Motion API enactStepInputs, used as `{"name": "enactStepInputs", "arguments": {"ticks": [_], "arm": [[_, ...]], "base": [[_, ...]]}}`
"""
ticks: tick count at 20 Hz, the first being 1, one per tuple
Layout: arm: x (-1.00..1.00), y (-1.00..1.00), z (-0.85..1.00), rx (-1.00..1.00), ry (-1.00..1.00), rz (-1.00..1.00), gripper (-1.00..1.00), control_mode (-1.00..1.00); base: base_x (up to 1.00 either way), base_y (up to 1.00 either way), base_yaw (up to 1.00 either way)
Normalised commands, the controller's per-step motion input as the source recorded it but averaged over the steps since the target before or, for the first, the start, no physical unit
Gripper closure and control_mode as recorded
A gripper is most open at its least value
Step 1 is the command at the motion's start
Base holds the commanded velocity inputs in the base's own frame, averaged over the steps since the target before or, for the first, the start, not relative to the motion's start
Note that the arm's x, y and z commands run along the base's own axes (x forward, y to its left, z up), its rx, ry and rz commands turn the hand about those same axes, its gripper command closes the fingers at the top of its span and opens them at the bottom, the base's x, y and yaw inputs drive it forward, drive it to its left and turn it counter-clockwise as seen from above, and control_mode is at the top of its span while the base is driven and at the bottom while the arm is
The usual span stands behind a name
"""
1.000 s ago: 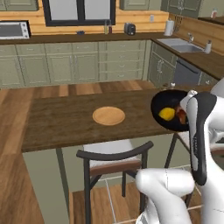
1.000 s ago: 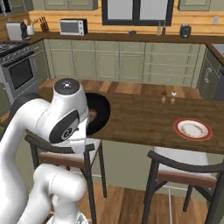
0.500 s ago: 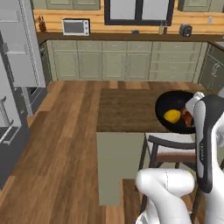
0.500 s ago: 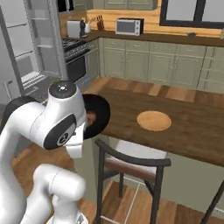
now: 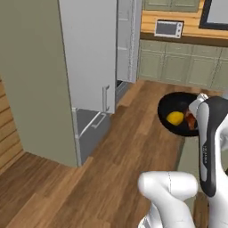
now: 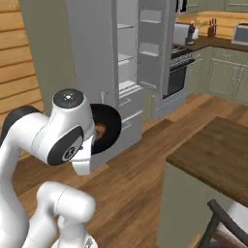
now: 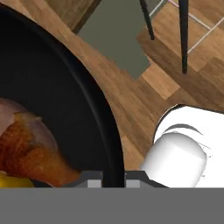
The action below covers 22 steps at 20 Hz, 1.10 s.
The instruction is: Pick the chicken drumstick and lemon from their plates and place them in the bowl. Then put the bowl in the fridge.
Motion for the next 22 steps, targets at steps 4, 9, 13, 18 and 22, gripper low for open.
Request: {"name": "enactStepInputs", "arguments": {"ticks": [4,9,13,18,22], "arm": [[0.0,0.0,0.0,0.0,0.0,0.0,1.0,1.0],[0.0,0.0,0.0,0.0,0.0,0.0,1.0,1.0],[0.0,0.0,0.0,0.0,0.0,0.0,1.0,1.0],[0.0,0.0,0.0,0.0,0.0,0.0,1.0,1.0],[0.0,0.0,0.0,0.0,0.0,0.0,1.0,1.0]], "base": [[0.94,0.59,0.33],[0.93,-0.21,-0.1],[0.82,-0.19,-0.42],[0.39,0.69,-0.61],[0.34,0.27,-0.62]]}}
